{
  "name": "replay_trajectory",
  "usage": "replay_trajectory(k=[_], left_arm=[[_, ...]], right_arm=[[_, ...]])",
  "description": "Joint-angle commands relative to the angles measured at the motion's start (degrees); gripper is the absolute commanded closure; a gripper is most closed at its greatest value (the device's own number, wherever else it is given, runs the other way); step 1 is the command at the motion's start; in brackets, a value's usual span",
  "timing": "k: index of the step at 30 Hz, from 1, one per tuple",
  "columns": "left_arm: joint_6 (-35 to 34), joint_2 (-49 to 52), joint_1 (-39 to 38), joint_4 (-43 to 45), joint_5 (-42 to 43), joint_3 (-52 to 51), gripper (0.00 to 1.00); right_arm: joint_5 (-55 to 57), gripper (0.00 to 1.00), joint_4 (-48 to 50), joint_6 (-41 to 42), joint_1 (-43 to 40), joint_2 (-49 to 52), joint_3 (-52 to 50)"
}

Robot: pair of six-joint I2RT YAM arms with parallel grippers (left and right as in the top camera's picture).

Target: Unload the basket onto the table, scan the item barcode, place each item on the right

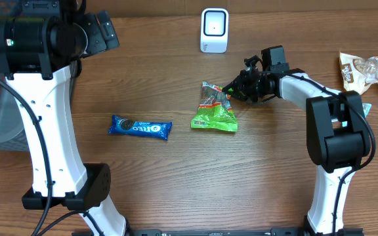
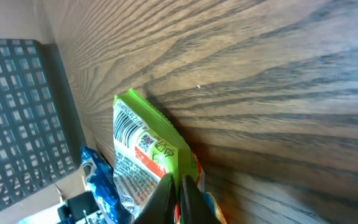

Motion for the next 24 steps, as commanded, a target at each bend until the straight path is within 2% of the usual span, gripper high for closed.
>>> replay_trajectory(k=[1,4,8,13,18,24], left_arm=[[0.44,-0.24,0.09,-0.09,-0.76,0.02,0.0],[0.46,-0.24,0.09,-0.09,-0.76,0.02,0.0],[0.46,-0.24,0.09,-0.09,-0.76,0.02,0.0],[0.44,-0.24,0.09,-0.09,-0.76,0.02,0.0],[0.44,-0.24,0.09,-0.09,-0.76,0.02,0.0],[0.46,-0.24,0.09,-0.09,-0.76,0.02,0.0]], right_arm=[[0.81,0.96,-0.79,-4.11,-0.52,-3.17,0.55],[9.51,0.96,-6.71,-8.5,-0.48,-6.62,4.13],[33.79,0.96,-17.62,-14.93,1.4,-11.67,12.37],[62.64,0.96,-22.05,-22.71,6.12,-13.6,20.52],[84.19,0.96,-16.41,-35.28,11.82,-13.38,21.66],[90.2,0.96,-5.29,-49.35,16.0,-11.93,21.66]])
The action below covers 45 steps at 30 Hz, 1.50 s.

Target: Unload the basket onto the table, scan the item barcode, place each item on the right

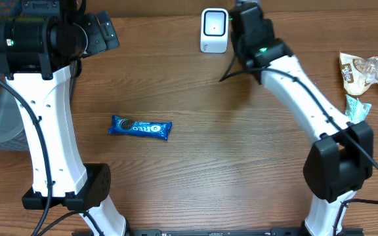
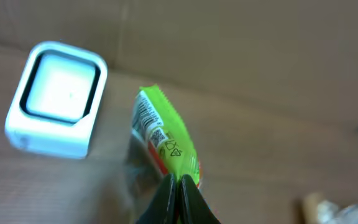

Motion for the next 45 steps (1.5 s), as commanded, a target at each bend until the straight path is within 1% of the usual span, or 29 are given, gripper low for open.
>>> replay_trajectory(k=[1,4,6,8,10,14,17,21,24,26,29,30,31,32,34,35,38,40,43,45], left_arm=[[0.44,-0.24,0.09,-0.09,-0.76,0.02,0.0],[0.44,-0.24,0.09,-0.09,-0.76,0.02,0.0],[0.44,-0.24,0.09,-0.09,-0.76,0.02,0.0],[0.44,-0.24,0.09,-0.09,-0.76,0.02,0.0],[0.44,-0.24,0.09,-0.09,-0.76,0.02,0.0],[0.46,-0.24,0.09,-0.09,-0.76,0.02,0.0],[0.44,-0.24,0.09,-0.09,-0.76,0.02,0.0],[0.44,-0.24,0.09,-0.09,-0.76,0.02,0.0],[0.46,-0.24,0.09,-0.09,-0.76,0.02,0.0],[0.44,-0.24,0.09,-0.09,-0.76,0.02,0.0],[0.44,-0.24,0.09,-0.09,-0.76,0.02,0.0],[0.46,-0.24,0.09,-0.09,-0.76,0.02,0.0],[0.44,-0.24,0.09,-0.09,-0.76,0.02,0.0],[0.44,-0.24,0.09,-0.09,-0.76,0.02,0.0],[0.46,-0.24,0.09,-0.09,-0.76,0.02,0.0],[0.44,-0.24,0.09,-0.09,-0.76,0.02,0.0],[0.44,-0.24,0.09,-0.09,-0.76,0.02,0.0],[0.44,-0.24,0.09,-0.09,-0.76,0.02,0.0],[0.46,-0.24,0.09,-0.09,-0.76,0.02,0.0],[0.46,-0.24,0.09,-0.09,-0.76,0.02,0.0]], right_arm=[[8.94,0.96,4.55,-12.79,1.33,0.61,0.87],[11.56,0.96,11.23,-19.56,2.08,2.36,0.87],[13.14,0.96,13.81,-22.18,2.29,3.43,0.87],[14.43,0.96,14.58,-23.28,2.54,4.37,0.87],[16.24,0.96,12.85,-21.53,2.97,4.79,0.87],[18.82,0.96,2.91,-8.41,4.57,4.04,0.87],[12.81,0.96,-8.72,-2.34,5.46,2.27,0.87],[5.6,0.96,-21.86,-2.08,6.86,0.61,0.87],[4.7,0.96,-28.76,-0.59,8.68,0.7,0.74],[3.96,0.96,-30.18,-0.22,9.88,0.7,0.7],[0.24,0.96,-29.05,0.02,11.45,0.68,0.7],[-2.62,0.88,-28.74,0.0,11.96,0.68,0.7],[-6.71,0.74,-28.48,0.0,12.48,0.68,0.7],[-10.32,0.55,-28.44,0.0,12.85,0.68,0.72],[-17.57,0.25,-28.48,0.81,13.14,0.68,0.87],[-20.72,0.2,-28.5,1.7,13.11,0.66,1.11],[-28.52,0.18,-29.83,3.91,12.2,0.37,3.23],[-33.75,0.18,-31.89,3.89,10.43,-0.39,5.75],[-35.5,0.17,-35.74,6.69,5.84,-1.95,10.19],[-37.16,0.15,-38.58,6.86,0.94,-2.67,12.46]])
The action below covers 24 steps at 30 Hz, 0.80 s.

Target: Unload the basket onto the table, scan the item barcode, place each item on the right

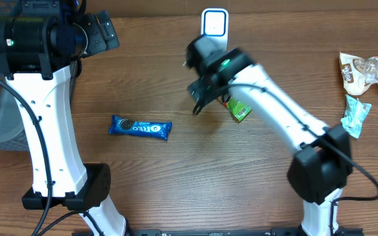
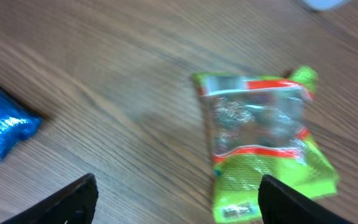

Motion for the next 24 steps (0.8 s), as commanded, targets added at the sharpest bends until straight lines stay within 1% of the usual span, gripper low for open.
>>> replay_trajectory(k=[1,4,8,11,17,19,24], left_arm=[[0.46,-0.24,0.09,-0.09,-0.76,0.02,0.0],[0.44,-0.24,0.09,-0.09,-0.76,0.02,0.0],[0.46,-0.24,0.09,-0.09,-0.76,0.02,0.0],[0.44,-0.24,0.09,-0.09,-0.76,0.02,0.0],[0.46,-0.24,0.09,-0.09,-0.76,0.02,0.0],[0.44,-0.24,0.09,-0.09,-0.76,0.02,0.0],[0.46,-0.24,0.09,-0.09,-0.76,0.02,0.0]], right_arm=[[-6.86,0.14,-2.4,2.64,-8.57,-5.33,4.79],[-17.68,0.14,-5.42,3.45,-16.98,-4.81,4.24],[-33.03,0.14,-4.5,7.5,-27.43,-2.97,-0.5],[-35.58,0.14,-1.99,12.68,-31.41,-1.42,-5.86],[-40.39,0.13,8.17,22.88,-33.11,-0.83,-19.63],[-40.7,0.09,12.22,26.4,-32.83,-0.83,-23.58],[-40.72,0.08,22.64,35.3,-32.28,-0.83,-32.09]])
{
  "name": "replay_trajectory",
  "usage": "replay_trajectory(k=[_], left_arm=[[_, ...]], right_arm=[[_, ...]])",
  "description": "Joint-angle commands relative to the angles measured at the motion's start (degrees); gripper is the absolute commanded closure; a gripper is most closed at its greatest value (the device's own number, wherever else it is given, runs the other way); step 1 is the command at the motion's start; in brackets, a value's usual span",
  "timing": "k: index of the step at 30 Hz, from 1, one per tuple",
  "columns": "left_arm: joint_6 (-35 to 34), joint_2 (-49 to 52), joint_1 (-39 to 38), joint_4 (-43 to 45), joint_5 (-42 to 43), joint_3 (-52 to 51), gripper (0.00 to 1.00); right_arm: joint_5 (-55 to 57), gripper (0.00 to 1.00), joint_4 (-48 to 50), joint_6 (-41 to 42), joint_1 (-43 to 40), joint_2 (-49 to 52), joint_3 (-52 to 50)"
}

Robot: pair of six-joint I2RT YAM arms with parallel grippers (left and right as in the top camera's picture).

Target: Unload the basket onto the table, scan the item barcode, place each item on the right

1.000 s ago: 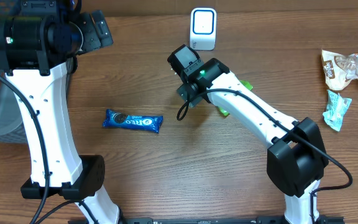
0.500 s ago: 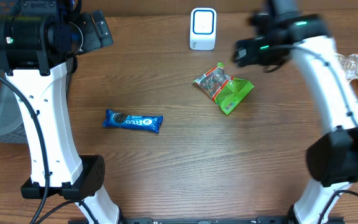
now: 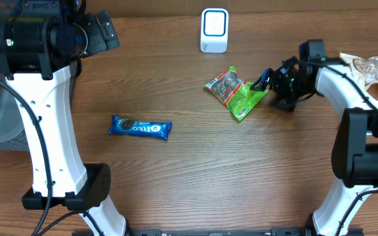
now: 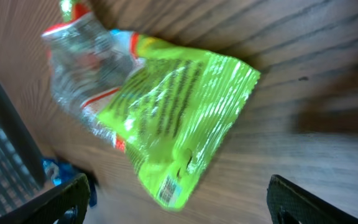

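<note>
The green snack packet (image 3: 236, 92) lies flat on the wooden table, below and a little right of the white scanner (image 3: 214, 29). In the right wrist view the packet (image 4: 173, 118) fills the middle, with a small barcode label near its lower edge. My right gripper (image 3: 273, 81) is low over the table just right of the packet. It is open (image 4: 179, 190), its fingers (image 4: 67, 196) spread wide with nothing between them. My left arm is raised at the far left. Its gripper (image 3: 100, 31) shows only as dark parts, so its state is unclear.
A blue Oreo pack (image 3: 140, 127) lies left of centre and also shows as a blue scrap (image 4: 51, 171) in the right wrist view. Several snack bags (image 3: 367, 70) sit at the table's far right edge. The left arm's white column (image 3: 48, 131) stands at the left.
My right arm was stretched over the middle of the table with the gripper open above the packet. Now it has drawn back to the right, with the gripper still open beside the lying packet.
My right gripper was shut on the green packet where it lay on the table. Then it held the packet up next to the scanner. Then the packet lay on the table under the open gripper. Now the gripper is to its right.
</note>
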Motion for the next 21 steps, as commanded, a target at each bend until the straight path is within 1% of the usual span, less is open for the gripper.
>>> replay_trajectory(k=[1,6,10,13,17,19,21], left_arm=[[0.44,-0.24,0.09,-0.09,-0.76,0.02,0.0],[0.46,-0.24,0.09,-0.09,-0.76,0.02,0.0],[0.44,-0.24,0.09,-0.09,-0.76,0.02,0.0],[0.44,-0.24,0.09,-0.09,-0.76,0.02,0.0],[0.44,-0.24,0.09,-0.09,-0.76,0.02,0.0],[0.44,-0.24,0.09,-0.09,-0.76,0.02,0.0],[0.44,-0.24,0.09,-0.09,-0.76,0.02,0.0]], right_arm=[[-2.03,0.08,5.4,9.4,0.31,-0.37,-4.46],[-3.06,0.08,17.88,12.13,1.01,-0.33,-8.98],[-3.08,0.08,25.24,12.55,2.91,-0.26,-10.1],[-2.75,0.08,29.31,12.76,4.85,-0.26,-10.1],[0.81,0.1,31.36,12.85,6.99,0.07,-10.1],[1.9,0.16,32.54,12.26,7.63,1.03,-10.1],[1.84,0.3,34.42,10.16,8.26,2.95,-10.1]])
